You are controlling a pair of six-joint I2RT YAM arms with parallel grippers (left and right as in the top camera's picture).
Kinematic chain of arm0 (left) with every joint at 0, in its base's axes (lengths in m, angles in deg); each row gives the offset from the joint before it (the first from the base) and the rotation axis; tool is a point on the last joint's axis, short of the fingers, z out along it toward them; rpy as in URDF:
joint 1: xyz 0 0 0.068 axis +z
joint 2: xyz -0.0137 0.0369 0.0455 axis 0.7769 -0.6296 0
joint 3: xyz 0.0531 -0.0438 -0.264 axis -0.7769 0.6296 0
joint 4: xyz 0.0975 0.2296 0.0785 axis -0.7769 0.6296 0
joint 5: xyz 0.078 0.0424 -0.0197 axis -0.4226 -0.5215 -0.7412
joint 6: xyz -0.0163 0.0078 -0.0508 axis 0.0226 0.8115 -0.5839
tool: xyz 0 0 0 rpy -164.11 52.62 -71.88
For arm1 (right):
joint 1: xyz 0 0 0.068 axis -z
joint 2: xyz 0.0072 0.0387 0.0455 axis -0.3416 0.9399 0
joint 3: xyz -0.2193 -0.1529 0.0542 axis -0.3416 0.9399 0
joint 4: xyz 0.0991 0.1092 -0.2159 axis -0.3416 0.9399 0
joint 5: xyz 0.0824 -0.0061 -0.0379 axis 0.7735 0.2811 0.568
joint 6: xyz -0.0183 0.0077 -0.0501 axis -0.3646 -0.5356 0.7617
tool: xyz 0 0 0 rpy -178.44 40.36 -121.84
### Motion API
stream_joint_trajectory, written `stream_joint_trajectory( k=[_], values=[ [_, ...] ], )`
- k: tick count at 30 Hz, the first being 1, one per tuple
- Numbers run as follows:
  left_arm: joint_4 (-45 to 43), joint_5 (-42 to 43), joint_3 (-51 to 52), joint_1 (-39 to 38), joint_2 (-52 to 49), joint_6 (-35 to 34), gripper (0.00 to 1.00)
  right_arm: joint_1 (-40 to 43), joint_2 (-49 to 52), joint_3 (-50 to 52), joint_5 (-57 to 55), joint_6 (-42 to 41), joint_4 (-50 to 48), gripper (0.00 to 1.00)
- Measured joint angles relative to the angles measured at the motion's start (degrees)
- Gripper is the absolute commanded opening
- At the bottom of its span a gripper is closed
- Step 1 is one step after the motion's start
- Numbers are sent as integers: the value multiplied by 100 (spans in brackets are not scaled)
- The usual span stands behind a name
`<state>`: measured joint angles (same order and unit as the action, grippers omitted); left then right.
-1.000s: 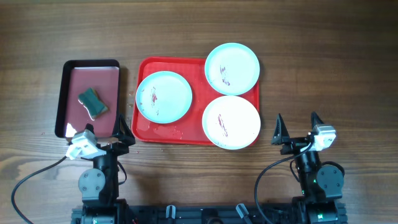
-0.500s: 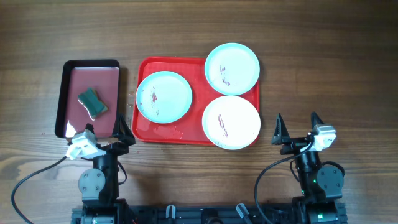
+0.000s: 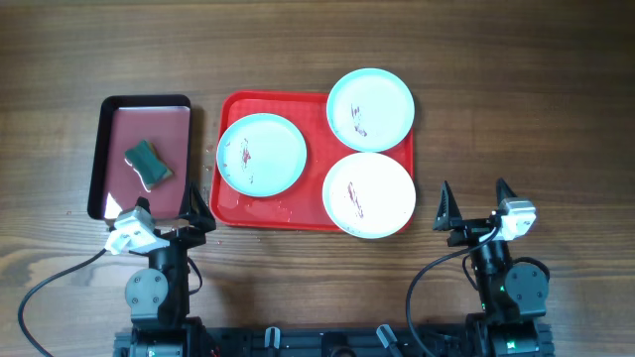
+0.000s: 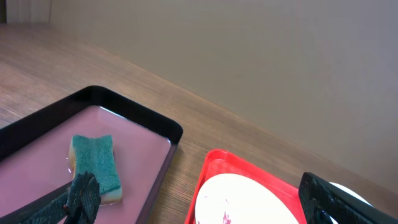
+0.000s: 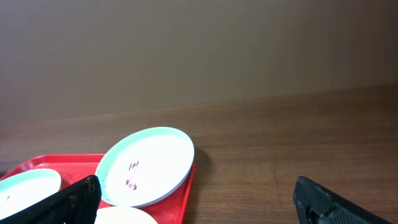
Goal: Clean dirty plates on tray and stack at the side
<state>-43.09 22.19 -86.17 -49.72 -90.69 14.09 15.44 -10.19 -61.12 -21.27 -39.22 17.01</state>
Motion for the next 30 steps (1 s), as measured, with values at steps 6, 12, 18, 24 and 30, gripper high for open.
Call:
stream_joint_trajectory(
  k=[6,12,18,24,30],
  values=[
    [0,0,0,0,-2,-22,100,0,0,0,0,0,0,100],
    [59,605,0,0,-2,-90,100,0,0,0,70,-118,-7,100],
    [544,1224,-793,0,-514,-492,100,0,413,-776,516,-286,11,100],
    [3222,1351,-4201,0,-2785,-522,100,-11,3008,-3574,1355,-310,1558,100],
    [5788,1351,-7069,2,-4822,-289,100,-15,5777,-6520,2070,-105,3488,100]
  ],
)
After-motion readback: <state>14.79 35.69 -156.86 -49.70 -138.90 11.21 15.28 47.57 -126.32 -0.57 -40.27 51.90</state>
